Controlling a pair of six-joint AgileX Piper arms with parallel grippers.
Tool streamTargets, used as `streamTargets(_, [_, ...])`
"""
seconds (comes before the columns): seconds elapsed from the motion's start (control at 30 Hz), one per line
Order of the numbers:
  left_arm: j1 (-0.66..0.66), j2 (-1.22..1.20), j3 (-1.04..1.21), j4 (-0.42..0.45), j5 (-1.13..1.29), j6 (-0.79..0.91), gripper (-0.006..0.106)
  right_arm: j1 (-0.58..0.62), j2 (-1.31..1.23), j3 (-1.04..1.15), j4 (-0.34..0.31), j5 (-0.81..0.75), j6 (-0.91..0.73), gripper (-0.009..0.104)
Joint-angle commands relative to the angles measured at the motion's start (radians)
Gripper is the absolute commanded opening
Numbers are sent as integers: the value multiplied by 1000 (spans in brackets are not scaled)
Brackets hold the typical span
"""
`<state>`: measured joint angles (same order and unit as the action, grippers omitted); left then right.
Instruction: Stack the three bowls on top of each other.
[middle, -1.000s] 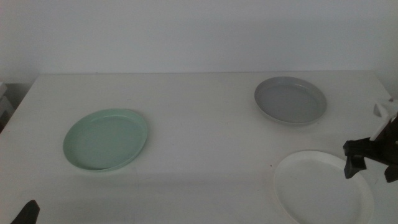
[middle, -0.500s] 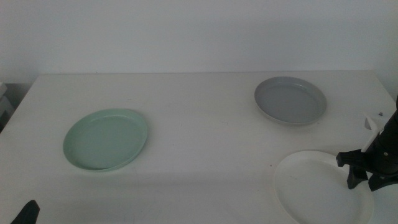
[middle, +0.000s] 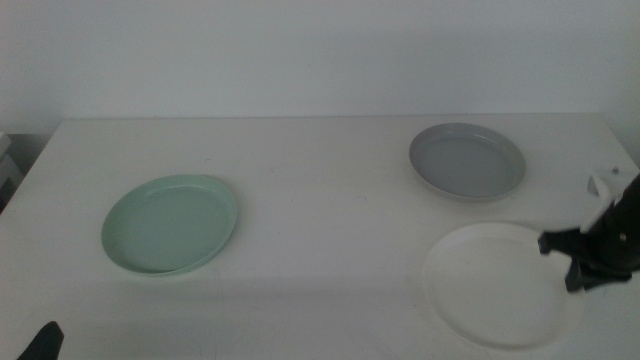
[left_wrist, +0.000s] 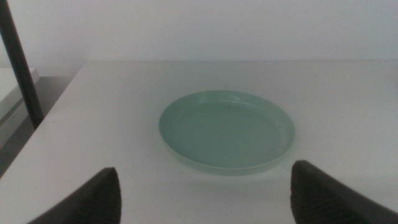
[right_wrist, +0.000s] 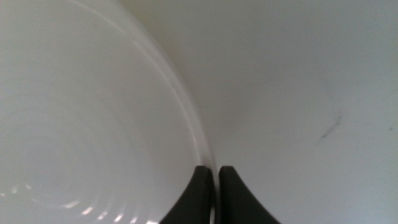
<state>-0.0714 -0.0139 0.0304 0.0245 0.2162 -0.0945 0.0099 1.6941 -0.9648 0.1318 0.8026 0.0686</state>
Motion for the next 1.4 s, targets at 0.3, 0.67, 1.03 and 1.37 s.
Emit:
streamTargets(0.3, [1, -13, -4, -4, -73, -10, 104, 197, -40, -279, 104, 79, 17, -1])
streamTargets(0.67, [1, -13, -4, -4, -73, -10, 104, 347, 204, -545, 184, 72, 23, -1])
streamTargets(1.03, [1, -13, -4, -4, -73, -10, 104, 375, 358, -634, 206, 74, 14, -1])
streamTargets(1.37, [1, -13, -4, -4, -73, -10, 104, 374, 389, -634, 199, 65, 4, 27])
